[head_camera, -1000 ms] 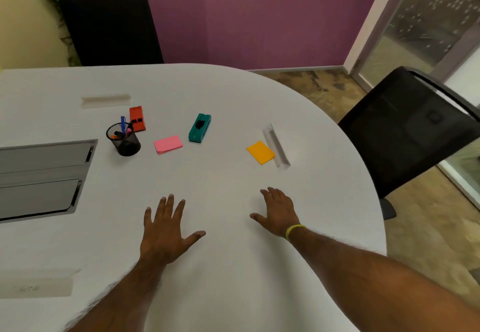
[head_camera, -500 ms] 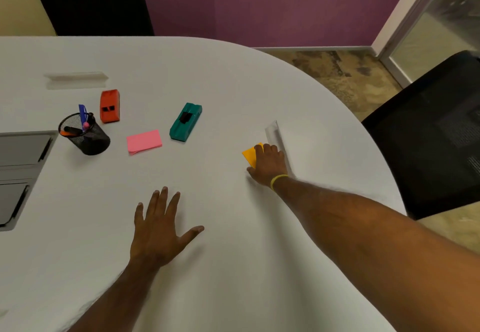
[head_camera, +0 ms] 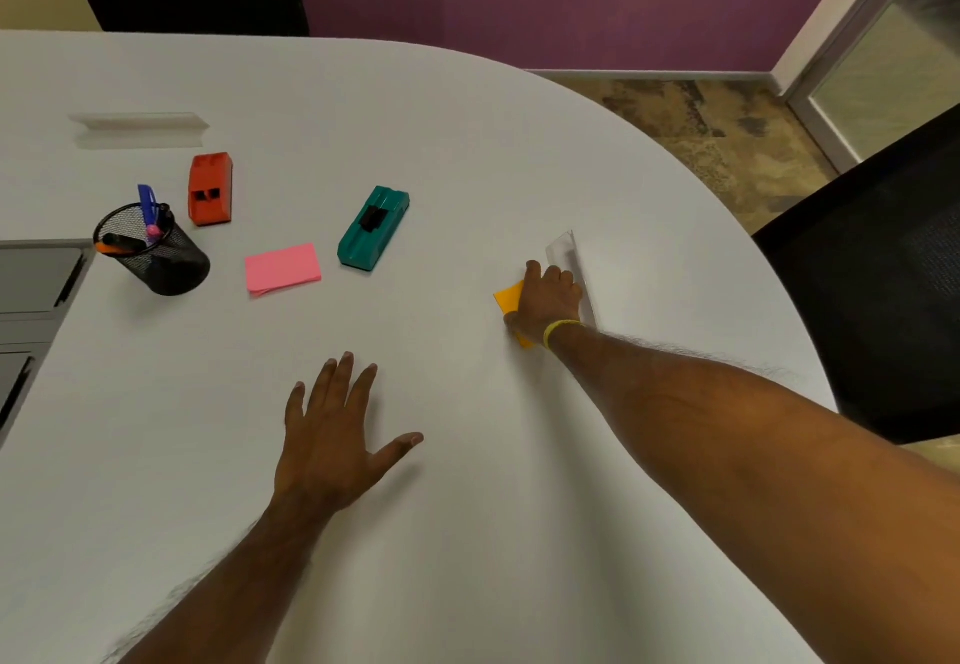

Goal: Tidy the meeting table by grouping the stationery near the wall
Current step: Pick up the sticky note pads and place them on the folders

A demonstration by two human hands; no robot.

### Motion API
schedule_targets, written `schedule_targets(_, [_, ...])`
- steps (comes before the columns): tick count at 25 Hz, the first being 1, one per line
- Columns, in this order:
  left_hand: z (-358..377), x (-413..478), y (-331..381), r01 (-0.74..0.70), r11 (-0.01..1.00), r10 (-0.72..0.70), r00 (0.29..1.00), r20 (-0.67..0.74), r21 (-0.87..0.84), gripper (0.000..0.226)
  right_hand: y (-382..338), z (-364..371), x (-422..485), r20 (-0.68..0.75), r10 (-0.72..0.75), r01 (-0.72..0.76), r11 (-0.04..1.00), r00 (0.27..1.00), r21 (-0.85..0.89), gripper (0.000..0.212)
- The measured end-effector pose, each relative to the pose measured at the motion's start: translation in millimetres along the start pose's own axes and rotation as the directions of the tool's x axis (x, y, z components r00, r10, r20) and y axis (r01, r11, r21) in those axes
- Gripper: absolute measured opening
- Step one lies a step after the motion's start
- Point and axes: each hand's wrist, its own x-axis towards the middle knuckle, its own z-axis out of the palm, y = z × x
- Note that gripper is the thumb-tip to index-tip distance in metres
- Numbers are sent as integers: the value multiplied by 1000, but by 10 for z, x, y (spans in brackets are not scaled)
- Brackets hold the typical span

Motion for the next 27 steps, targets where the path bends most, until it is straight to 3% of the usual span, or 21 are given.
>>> schedule_targets(2, [-13,23,20,-8,999,7,1000,-21,-38,105,-41,-28,10,-28,8,-7,999,1000,33,51])
schedule_targets(4, [-21,40,33,-9,997,5,999,-46,-80,98,-95,-63,-13,-47,2,4,992,999,126,21])
schedule_targets(6, [-31,44,28,3,980,-22,996,-88,-201,89,-191,-128,-75,7,14,-16,919,1000,394,7])
schedule_targets(7, [-46,51,26,19,949,-52,994,-97,-314,83,-266,-167,-132,52,11,-39,814,999,579,8])
schedule_targets(9, [-115,104,58,118,789,-167,986,-25,-604,70,-485,-221,-310,162,-36,-125,484,986,866,11])
schedule_targets(10, [-152,163,79,190,660,-225,973,50,-727,63,-616,-223,-410,216,-76,-174,364,973,915,11])
schedule_targets(12, [-242,275,103,294,408,-319,933,167,-865,54,-919,-150,-586,325,-164,-274,272,931,922,18])
schedule_targets(15, [-310,322,-54,310,188,-412,886,212,-932,47,-1353,16,-743,415,-238,-368,219,878,904,14])
schedule_targets(20, [-245,222,-812,283,93,-542,819,190,-955,35,-1973,45,-741,366,-250,-272,342,897,899,26])
schedule_targets(23, [-255,210,-1300,224,73,-609,781,134,-972,33,-2381,62,-445,114,-233,30,535,966,845,25])
schedule_targets(25, [-278,197,-1566,219,76,-645,754,119,-973,33,-2660,76,-164,-77,-303,278,706,950,651,19])
schedule_targets(27, [-270,198,-1717,226,91,-643,757,116,-970,33,-2854,99,83,-109,-423,434,834,899,342,36])
